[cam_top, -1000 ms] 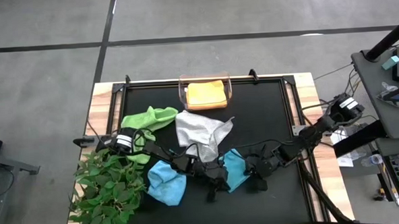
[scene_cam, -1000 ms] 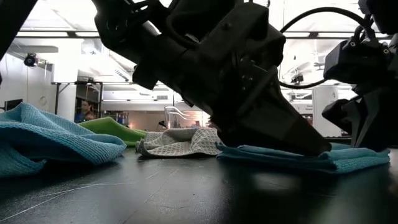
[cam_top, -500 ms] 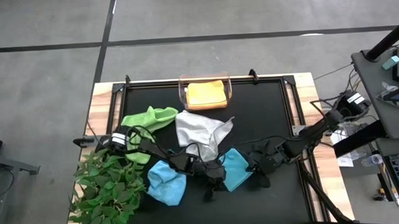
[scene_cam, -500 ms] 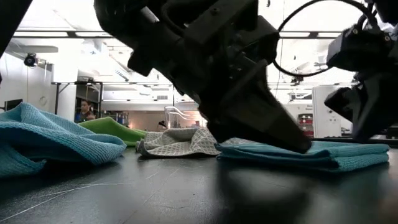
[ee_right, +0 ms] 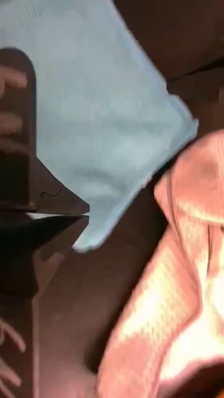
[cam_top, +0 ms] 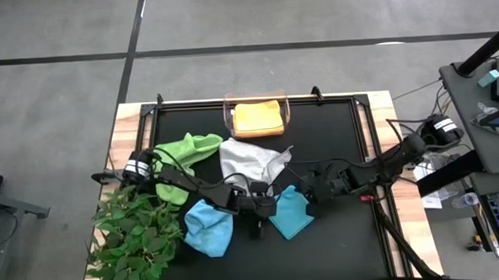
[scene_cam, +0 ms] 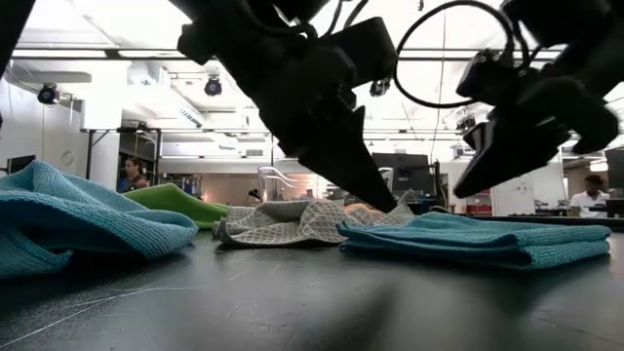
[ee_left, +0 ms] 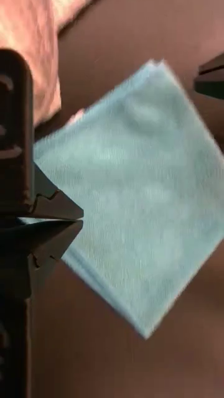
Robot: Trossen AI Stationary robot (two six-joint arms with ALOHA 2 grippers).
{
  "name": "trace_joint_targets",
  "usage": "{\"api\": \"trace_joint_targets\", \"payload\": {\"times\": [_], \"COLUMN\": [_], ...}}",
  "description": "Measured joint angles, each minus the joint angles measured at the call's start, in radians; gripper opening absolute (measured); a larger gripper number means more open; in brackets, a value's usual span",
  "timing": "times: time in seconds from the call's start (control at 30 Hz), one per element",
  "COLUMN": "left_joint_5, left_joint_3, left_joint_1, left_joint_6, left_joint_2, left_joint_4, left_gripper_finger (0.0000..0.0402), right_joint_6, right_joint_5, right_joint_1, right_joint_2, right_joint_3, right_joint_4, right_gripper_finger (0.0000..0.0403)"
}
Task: Fold microfiber towels
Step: Fold the right blue microfiber cloth, then put the right blue microfiber cloth into the transparent bin
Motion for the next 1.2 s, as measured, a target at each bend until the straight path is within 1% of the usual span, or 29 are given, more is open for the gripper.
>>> {"api": "trace_joint_targets", "payload": {"times": [0.13,0.3,0.5,0.63,0.8,0.97,1.07,1.2], "left_joint_5": [-0.008,-0.008,-0.007,-0.007,-0.005,-0.004,-0.004,-0.004], "left_joint_3": [-0.001,-0.003,-0.002,-0.002,0.003,0.004,0.004,0.004], "left_joint_1": [0.008,0.008,0.007,0.007,0.007,0.007,0.007,0.002], "left_joint_6": [0.002,0.000,-0.025,-0.025,-0.025,-0.023,-0.020,-0.020], "left_joint_2": [0.028,0.054,0.058,0.058,0.054,0.034,0.024,0.015], "left_joint_4": [0.006,0.014,0.013,0.010,0.004,0.003,0.004,0.009], "left_gripper_finger": [0.0000,0.0000,0.0000,0.0000,0.0000,0.0000,0.0000,0.0000], "right_joint_6": [-0.027,-0.019,0.030,0.049,0.071,0.110,0.173,0.292], "right_joint_5": [0.002,0.008,0.080,0.086,0.066,-0.021,-0.081,-0.175], "right_joint_1": [-0.030,-0.044,-0.044,-0.044,-0.044,-0.057,-0.073,-0.098], "right_joint_2": [0.038,0.119,0.201,0.213,0.174,0.086,0.018,-0.053], "right_joint_3": [0.000,0.000,0.001,0.001,0.001,0.001,0.012,0.050], "right_joint_4": [0.075,0.157,0.156,0.161,0.145,0.105,0.007,-0.193], "right_gripper_finger": [0.0009,0.0009,0.0009,0.0009,0.0009,0.0009,0.0019,0.0053]}}
